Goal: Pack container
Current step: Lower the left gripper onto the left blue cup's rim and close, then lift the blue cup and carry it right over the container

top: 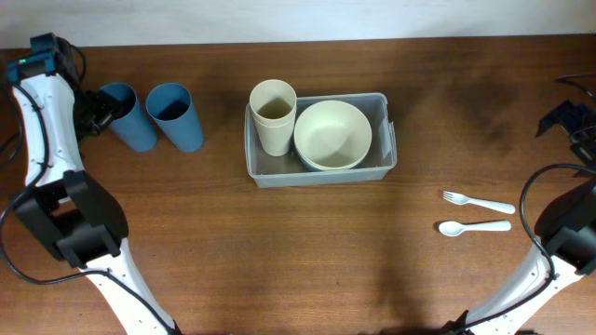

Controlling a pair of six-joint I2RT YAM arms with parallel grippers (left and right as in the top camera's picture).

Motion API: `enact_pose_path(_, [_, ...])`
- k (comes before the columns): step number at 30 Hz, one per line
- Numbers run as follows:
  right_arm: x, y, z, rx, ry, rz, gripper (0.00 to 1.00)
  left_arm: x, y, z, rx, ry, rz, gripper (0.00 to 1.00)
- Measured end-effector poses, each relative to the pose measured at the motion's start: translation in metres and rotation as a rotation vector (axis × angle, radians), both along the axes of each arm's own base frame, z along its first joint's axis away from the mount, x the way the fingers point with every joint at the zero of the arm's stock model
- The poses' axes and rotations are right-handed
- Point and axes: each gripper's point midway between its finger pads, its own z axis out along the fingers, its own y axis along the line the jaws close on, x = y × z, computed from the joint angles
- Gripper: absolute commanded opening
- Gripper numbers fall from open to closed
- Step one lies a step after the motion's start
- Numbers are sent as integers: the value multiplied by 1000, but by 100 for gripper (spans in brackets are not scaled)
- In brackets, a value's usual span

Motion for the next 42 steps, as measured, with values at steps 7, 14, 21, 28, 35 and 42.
enact_pose_path(7, [0,0,0,0,0,0,99,-3,-1,0,-4,12,-2,91])
enact_pose_path(14, [0,0,0,0,0,0,99,-4,-2,0,-8,16,-14,56])
enact_pose_path(21, [0,0,0,0,0,0,99,-4,-2,0,-10,17,-17,21])
enact_pose_path(28, [0,0,0,0,0,0,99,-4,-3,0,-11,18,-15,2])
enact_pose_path(35, [0,0,0,0,0,0,99,-10,-5,6,-18,36,-15,2])
enact_pose_path(42, [0,0,0,0,0,0,99,-15,-6,61,6,-28,-15,1])
